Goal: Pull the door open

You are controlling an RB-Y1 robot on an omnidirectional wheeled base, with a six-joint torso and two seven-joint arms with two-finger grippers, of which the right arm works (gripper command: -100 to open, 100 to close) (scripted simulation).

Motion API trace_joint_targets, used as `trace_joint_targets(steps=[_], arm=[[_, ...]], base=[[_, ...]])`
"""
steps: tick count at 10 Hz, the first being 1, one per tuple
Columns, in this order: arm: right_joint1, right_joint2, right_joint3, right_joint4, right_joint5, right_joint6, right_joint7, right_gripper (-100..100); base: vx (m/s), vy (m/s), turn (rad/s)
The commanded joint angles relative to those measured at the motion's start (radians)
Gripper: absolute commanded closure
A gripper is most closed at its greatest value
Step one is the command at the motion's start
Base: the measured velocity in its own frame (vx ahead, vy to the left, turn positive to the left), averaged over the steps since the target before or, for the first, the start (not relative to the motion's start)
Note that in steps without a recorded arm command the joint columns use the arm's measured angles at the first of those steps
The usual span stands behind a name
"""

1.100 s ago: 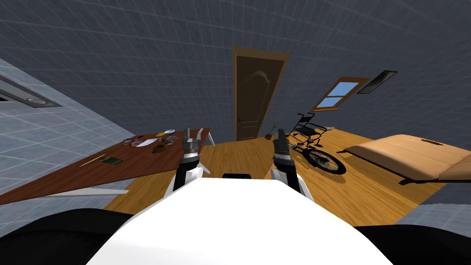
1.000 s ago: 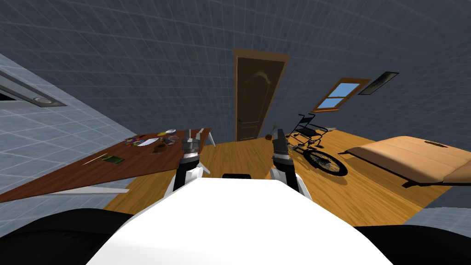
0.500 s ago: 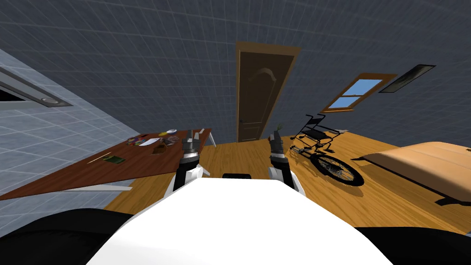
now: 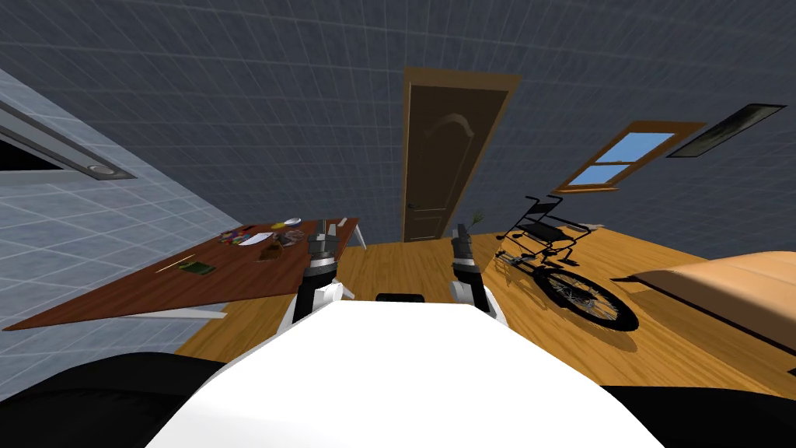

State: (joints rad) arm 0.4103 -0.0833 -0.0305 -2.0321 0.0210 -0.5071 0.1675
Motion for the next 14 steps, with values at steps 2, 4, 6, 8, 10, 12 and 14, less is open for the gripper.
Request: trace_joint_targets(steps=[2, 4, 6, 8, 10, 12, 14], arm=[[-0.03, -0.01, 0.003, 0.06, -0.026, -0.004, 0.004, -100], [-0.051, -0.018, 0.005, 0.108, -0.046, -0.009, 0.007, -100], [-0.075, -0.026, 0.008, 0.16, -0.067, -0.015, 0.01, -100], [-0.099, -0.033, 0.011, 0.213, -0.089, -0.021, 0.013, -100], [-0.124, -0.041, 0.014, 0.266, -0.112, -0.028, 0.016, -100], [-0.149, -0.049, 0.017, 0.324, -0.135, -0.034, 0.019, -100], [-0.175, -0.058, 0.021, 0.379, -0.159, -0.041, 0.023, -100]], base=[[0.088, -0.009, 0.074], [0.1, -0.01, 0.076], [0.098, -0.025, 0.069], [0.095, -0.024, 0.089], [0.092, -0.014, 0.076], [0.093, -0.016, 0.087], [0.099, -0.025, 0.085]])
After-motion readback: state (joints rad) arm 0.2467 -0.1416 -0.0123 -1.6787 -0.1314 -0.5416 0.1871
